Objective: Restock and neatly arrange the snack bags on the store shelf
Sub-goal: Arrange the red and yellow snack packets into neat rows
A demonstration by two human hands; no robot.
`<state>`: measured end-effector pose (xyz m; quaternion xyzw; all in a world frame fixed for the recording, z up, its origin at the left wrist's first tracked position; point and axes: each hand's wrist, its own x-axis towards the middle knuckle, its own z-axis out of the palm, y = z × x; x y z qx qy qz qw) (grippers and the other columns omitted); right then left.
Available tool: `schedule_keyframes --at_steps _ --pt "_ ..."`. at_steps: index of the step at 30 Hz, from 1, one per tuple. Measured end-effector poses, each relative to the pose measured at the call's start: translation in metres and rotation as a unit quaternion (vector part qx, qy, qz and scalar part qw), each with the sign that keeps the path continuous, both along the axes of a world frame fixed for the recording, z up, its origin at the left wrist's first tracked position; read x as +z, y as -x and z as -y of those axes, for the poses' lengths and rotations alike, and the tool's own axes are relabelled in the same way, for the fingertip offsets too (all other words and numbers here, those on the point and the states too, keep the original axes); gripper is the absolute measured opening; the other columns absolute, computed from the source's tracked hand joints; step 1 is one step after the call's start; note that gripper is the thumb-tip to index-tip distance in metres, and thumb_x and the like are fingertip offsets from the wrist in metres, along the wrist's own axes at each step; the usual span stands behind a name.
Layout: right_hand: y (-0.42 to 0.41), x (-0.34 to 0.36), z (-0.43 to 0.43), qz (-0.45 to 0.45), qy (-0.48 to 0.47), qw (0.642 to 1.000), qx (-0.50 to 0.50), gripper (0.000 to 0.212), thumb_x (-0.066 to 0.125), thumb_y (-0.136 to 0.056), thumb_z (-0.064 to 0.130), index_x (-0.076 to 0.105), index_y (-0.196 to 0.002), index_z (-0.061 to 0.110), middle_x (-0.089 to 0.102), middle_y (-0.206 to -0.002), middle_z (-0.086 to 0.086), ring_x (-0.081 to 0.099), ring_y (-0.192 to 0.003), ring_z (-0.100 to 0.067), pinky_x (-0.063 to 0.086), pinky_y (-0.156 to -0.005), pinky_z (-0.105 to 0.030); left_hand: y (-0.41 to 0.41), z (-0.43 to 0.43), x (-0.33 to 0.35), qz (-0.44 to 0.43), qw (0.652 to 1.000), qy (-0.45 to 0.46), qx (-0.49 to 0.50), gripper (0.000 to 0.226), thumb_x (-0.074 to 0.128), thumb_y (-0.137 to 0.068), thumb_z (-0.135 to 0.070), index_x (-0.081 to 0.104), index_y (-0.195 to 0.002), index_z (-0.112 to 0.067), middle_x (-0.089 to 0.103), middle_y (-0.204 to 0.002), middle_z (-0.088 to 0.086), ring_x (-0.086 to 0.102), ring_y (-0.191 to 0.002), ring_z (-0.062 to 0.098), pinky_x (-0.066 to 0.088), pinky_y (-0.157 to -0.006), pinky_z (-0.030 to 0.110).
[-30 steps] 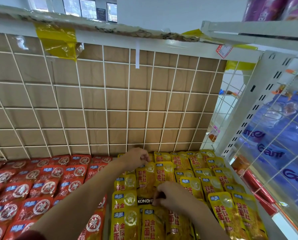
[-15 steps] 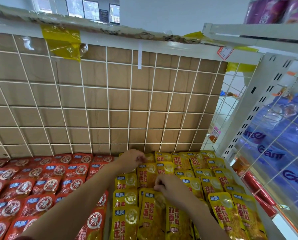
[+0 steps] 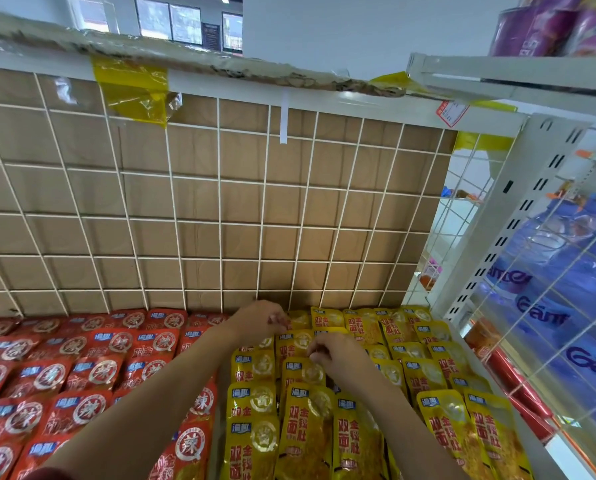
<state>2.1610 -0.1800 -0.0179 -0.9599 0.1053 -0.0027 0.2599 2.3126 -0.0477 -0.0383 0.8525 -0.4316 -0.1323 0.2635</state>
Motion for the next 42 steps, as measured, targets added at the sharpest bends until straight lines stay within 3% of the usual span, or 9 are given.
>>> schedule_keyframes --at_steps 4,17,26,33,37,42 --pt "-0.002 -0.003 0.0 0.004 0.015 1.0 0.013 0.016 0.054 -0.09 0.016 0.068 -0.099 0.015 0.065 -0.095 0.001 0.048 -0.079 -0.003 0.031 -0.055 -0.007 -0.004 0.003 -0.001 0.005 0.999 -0.045 -0.01 0.021 0.068 -0.082 -0.032 0.067 -0.093 -0.014 0.065 -0.098 0.001 0.054 -0.087 0.009 0.041 -0.074 0.025" --pt "-0.013 -0.004 -0.003 0.03 0.007 0.999 -0.01 0.013 0.055 -0.09 0.017 0.066 -0.097 0.014 0.067 -0.102 0.001 0.057 -0.097 -0.011 0.039 -0.074 -0.017 -0.008 0.013 -0.002 0.006 0.998 -0.066 0.001 0.029 0.059 -0.09 -0.029 0.064 -0.102 -0.003 0.062 -0.106 0.011 0.056 -0.099 0.021 0.037 -0.077 0.025" --pt "-0.018 -0.006 -0.003 0.058 -0.002 0.998 -0.015 0.015 0.053 -0.091 0.015 0.066 -0.099 0.015 0.065 -0.104 0.004 0.046 -0.084 0.0 0.035 -0.072 -0.012 -0.008 0.014 0.0 -0.006 0.998 -0.055 -0.004 0.027 0.06 -0.089 -0.026 0.067 -0.102 -0.003 0.065 -0.106 0.011 0.057 -0.099 0.02 0.033 -0.07 0.019" --pt "-0.018 -0.009 -0.002 0.054 -0.008 0.998 -0.011 0.014 0.054 -0.091 0.015 0.065 -0.098 0.015 0.065 -0.106 0.005 0.055 -0.097 -0.006 0.037 -0.076 -0.013 -0.007 0.013 0.001 -0.017 0.999 -0.047 -0.005 0.026 0.06 -0.089 -0.026 0.067 -0.102 -0.005 0.066 -0.104 0.009 0.057 -0.095 0.014 0.032 -0.067 0.017" --pt "-0.017 -0.011 -0.002 0.055 -0.005 0.998 -0.009 0.013 0.054 -0.091 0.015 0.065 -0.098 0.014 0.065 -0.104 0.004 0.054 -0.094 -0.005 0.037 -0.074 -0.013 -0.006 0.011 0.001 -0.019 0.999 -0.034 -0.007 0.025 0.06 -0.089 -0.026 0.067 -0.1 -0.004 0.065 -0.101 0.01 0.049 -0.083 0.007 0.031 -0.063 0.017" --pt "-0.015 -0.012 -0.002 0.055 -0.006 0.998 -0.009 0.013 0.054 -0.091 0.016 0.064 -0.098 0.014 0.066 -0.104 0.003 0.056 -0.097 -0.008 0.036 -0.074 -0.014 -0.004 0.009 -0.001 -0.022 1.0 -0.022 0.003 0.025 0.062 -0.088 -0.027 0.066 -0.097 -0.004 0.065 -0.098 0.011 0.048 -0.08 0.007 0.032 -0.068 0.019"
